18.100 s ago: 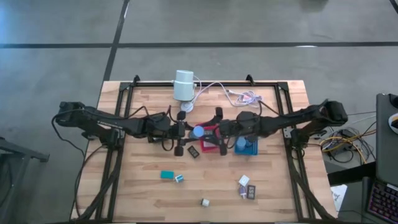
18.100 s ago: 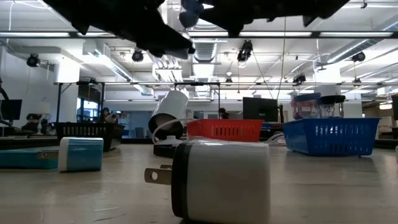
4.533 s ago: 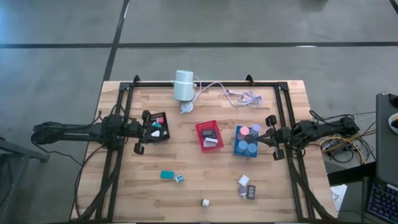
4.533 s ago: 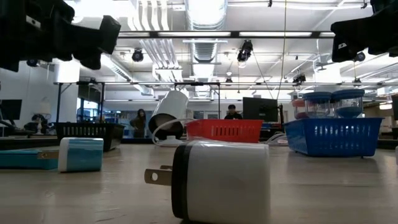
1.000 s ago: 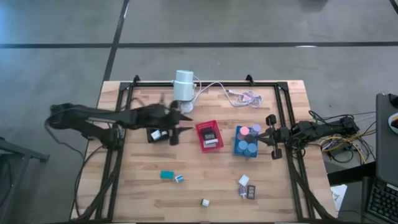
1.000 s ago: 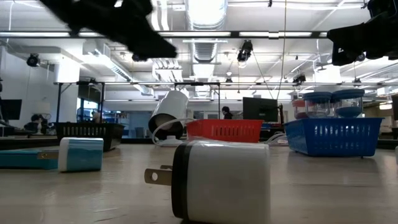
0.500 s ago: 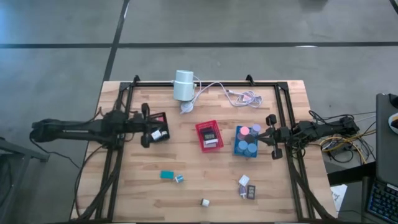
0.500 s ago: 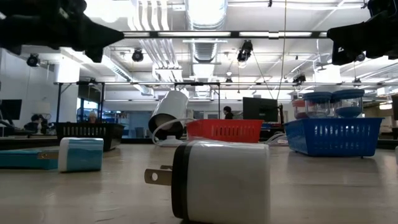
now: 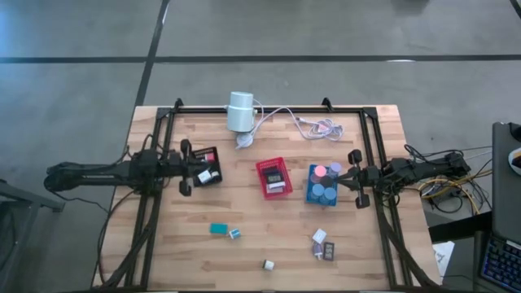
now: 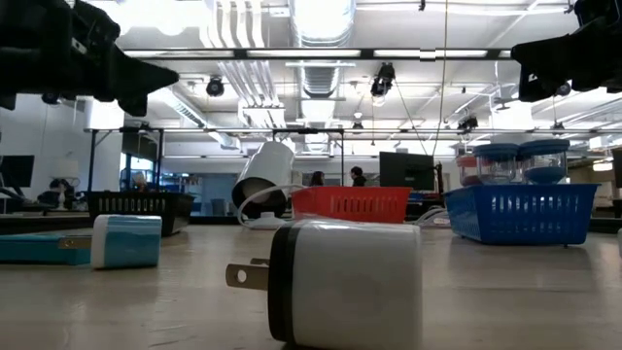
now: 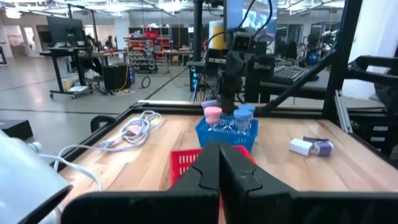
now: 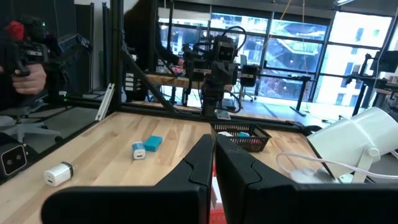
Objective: Pick & Place Office items
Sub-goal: Put the purple charger adapter into the black bin
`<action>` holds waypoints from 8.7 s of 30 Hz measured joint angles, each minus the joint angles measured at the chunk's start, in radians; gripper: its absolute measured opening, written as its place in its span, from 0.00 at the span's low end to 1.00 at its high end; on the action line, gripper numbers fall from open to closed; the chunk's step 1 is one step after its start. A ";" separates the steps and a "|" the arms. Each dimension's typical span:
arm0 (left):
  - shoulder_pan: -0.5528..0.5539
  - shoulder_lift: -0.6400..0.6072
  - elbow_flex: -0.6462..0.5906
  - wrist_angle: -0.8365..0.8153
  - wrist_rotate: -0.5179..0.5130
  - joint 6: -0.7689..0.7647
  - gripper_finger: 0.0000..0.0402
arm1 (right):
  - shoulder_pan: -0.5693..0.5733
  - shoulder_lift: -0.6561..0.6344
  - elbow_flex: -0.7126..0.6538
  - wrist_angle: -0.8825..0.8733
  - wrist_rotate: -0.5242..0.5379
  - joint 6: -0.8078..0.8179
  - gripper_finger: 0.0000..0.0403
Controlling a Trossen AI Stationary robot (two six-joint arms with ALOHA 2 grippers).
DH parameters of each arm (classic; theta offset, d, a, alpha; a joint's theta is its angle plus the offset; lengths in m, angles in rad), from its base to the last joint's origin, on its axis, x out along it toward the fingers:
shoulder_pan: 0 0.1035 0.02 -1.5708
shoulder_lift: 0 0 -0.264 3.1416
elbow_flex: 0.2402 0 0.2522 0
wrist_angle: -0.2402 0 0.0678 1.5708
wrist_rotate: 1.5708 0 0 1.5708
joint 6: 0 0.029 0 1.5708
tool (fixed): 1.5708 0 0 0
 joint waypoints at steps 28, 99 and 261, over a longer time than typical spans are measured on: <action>0.000 -0.007 -0.070 0.019 0.052 0.004 0.00 | 0.000 0.000 0.000 -0.003 0.000 -0.018 0.03; 0.000 -0.007 -0.070 -0.045 0.055 -0.072 0.00 | 0.449 1.826 1.343 -0.977 -0.168 0.681 0.50; 0.000 -0.005 -0.070 0.006 0.008 0.038 0.00 | 0.015 0.395 0.050 0.573 0.120 -0.145 0.33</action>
